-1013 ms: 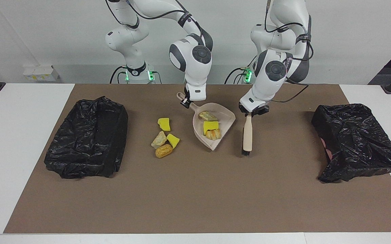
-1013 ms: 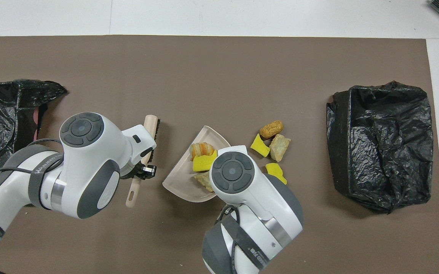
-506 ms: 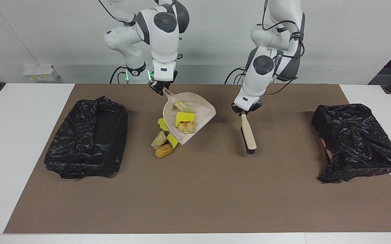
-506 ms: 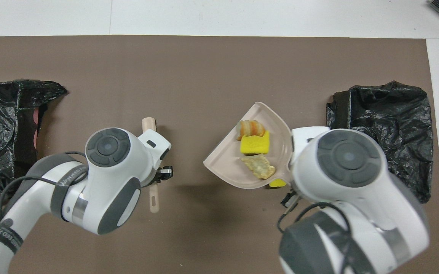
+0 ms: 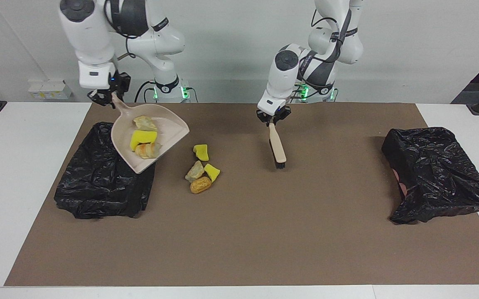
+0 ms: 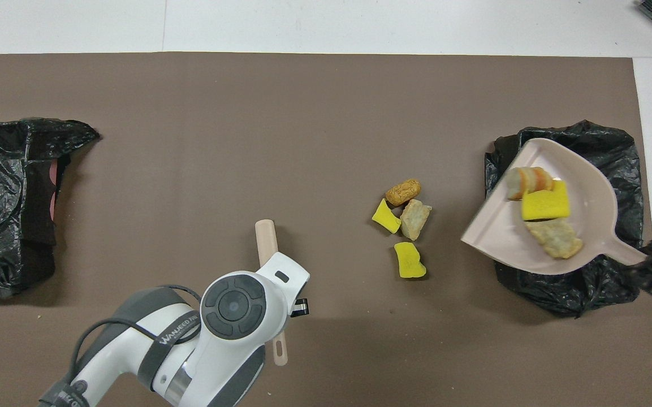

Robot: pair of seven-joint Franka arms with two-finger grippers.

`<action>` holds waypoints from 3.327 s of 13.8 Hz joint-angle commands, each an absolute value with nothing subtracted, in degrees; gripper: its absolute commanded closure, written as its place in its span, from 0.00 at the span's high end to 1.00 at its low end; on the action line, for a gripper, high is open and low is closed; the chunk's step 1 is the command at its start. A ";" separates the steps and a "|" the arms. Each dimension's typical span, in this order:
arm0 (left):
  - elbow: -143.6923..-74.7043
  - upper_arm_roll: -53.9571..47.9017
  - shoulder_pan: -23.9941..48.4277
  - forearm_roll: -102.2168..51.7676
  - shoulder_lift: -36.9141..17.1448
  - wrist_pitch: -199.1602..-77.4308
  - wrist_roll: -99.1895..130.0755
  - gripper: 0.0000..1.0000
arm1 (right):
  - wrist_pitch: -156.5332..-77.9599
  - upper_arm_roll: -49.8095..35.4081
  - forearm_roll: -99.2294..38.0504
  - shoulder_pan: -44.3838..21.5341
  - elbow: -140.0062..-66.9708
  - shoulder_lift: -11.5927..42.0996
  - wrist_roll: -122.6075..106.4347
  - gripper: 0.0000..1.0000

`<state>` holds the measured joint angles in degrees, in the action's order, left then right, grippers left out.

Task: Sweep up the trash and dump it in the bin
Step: 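Carry the dustpan to the nearer black bag and tip it with the right gripper, then return the dustpan to the table center with the right gripper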

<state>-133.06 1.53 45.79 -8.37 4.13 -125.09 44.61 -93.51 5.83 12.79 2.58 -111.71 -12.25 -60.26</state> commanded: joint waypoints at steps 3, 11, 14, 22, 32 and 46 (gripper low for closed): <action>-137.90 2.64 48.17 -10.37 4.92 -132.10 44.65 0.56 | -102.12 4.92 27.13 12.83 -112.76 -10.29 -80.67 0.00; -128.68 3.16 33.07 -8.54 0.53 -130.88 32.29 1.00 | -104.50 4.13 45.85 4.06 -114.95 -8.70 -82.18 0.00; -122.37 3.25 26.12 -6.94 0.00 -124.92 24.73 1.00 | -103.80 4.13 48.25 1.50 -116.28 -8.79 -84.28 0.00; -105.49 3.34 8.02 -7.56 -0.53 -107.95 3.54 1.00 | -96.09 4.04 51.16 -2.90 -111.99 -8.70 -83.85 0.00; -94.51 2.90 -0.79 -6.16 -1.93 -96.43 -3.25 1.00 | -81.29 -11.23 11.46 -5.09 -103.54 -9.15 -20.47 0.00; -95.80 1.58 4.57 -1.93 4.83 -89.56 -3.60 1.00 | -112.13 -13.27 3.60 -26.36 -65.21 43.84 34.62 0.00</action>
<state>-93.80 1.18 3.79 -3.25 3.25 -90.00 -3.44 -110.41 -13.59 4.50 -25.11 -69.36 40.01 32.85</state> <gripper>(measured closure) 0.000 0.692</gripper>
